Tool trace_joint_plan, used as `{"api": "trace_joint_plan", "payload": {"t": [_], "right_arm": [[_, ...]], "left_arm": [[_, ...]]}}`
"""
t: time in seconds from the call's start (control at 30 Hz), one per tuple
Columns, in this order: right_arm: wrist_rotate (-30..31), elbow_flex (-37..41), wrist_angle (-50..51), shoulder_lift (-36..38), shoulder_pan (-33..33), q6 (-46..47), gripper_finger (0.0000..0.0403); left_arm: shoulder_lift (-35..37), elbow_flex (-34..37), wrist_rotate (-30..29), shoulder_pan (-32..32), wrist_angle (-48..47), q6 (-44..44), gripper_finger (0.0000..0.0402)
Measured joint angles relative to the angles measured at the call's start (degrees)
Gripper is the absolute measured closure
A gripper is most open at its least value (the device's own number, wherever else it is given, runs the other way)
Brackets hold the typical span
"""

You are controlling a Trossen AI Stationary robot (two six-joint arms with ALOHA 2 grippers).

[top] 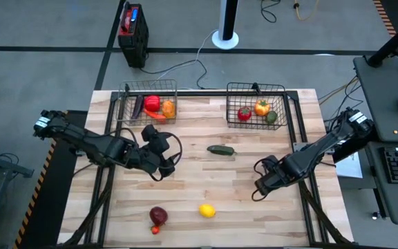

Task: Sort produce into baskets
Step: Put the lime into the black wire basket

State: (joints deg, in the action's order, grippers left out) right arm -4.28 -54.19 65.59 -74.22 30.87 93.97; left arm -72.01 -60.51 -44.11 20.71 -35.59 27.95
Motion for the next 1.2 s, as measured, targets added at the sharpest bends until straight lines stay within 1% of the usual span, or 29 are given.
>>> {"api": "trace_joint_plan", "payload": {"t": [0.1,0.23,0.47,0.57,0.73,0.83,0.97,1.03,1.13,1.2], "right_arm": [[-0.7,2.26,-3.41,-0.02,0.0,1.41,0.0161],[-0.72,4.72,-4.74,-0.02,0.0,3.42,0.0149],[-2.32,9.2,-11.4,0.07,-0.01,4.1,0.0146],[-1.59,9.92,-13.6,-0.12,-0.02,4.49,0.0144],[0.28,9.7,-22.29,-0.04,-0.13,2.54,0.0143],[1.6,9.74,-22.09,-0.2,-0.16,2.53,0.0139],[0.9,9.69,-21.88,-0.22,-0.59,2.07,0.0132],[0.94,9.33,-21.69,-0.19,-1.61,-0.78,0.0128],[1.68,7.66,-21.66,-0.23,-3.07,-15.67,0.0123],[2.89,6.27,-18.89,-0.64,-3.72,-23.96,0.0122]], "left_arm": [[-0.02,0.59,-0.06,0.0,-0.07,-0.01,0.0061],[-0.02,1.42,-0.14,0.0,0.02,0.23,0.0061],[-0.04,2.57,-0.14,0.0,0.04,1.5,0.0061],[-0.04,2.57,-0.14,0.0,0.26,1.41,0.0061],[-0.05,2.55,-0.16,-0.02,1.28,0.78,0.0061],[-0.07,2.55,-0.16,-0.02,1.94,0.22,0.0061],[-0.07,2.55,-0.15,-0.04,3.1,-0.45,0.0061],[-0.07,2.55,-0.14,-0.09,3.14,-0.45,0.0061],[-0.07,2.55,-0.16,-0.09,3.24,-0.47,0.0061],[-0.07,2.55,-0.28,-0.09,3.33,-0.47,0.0061]]}}
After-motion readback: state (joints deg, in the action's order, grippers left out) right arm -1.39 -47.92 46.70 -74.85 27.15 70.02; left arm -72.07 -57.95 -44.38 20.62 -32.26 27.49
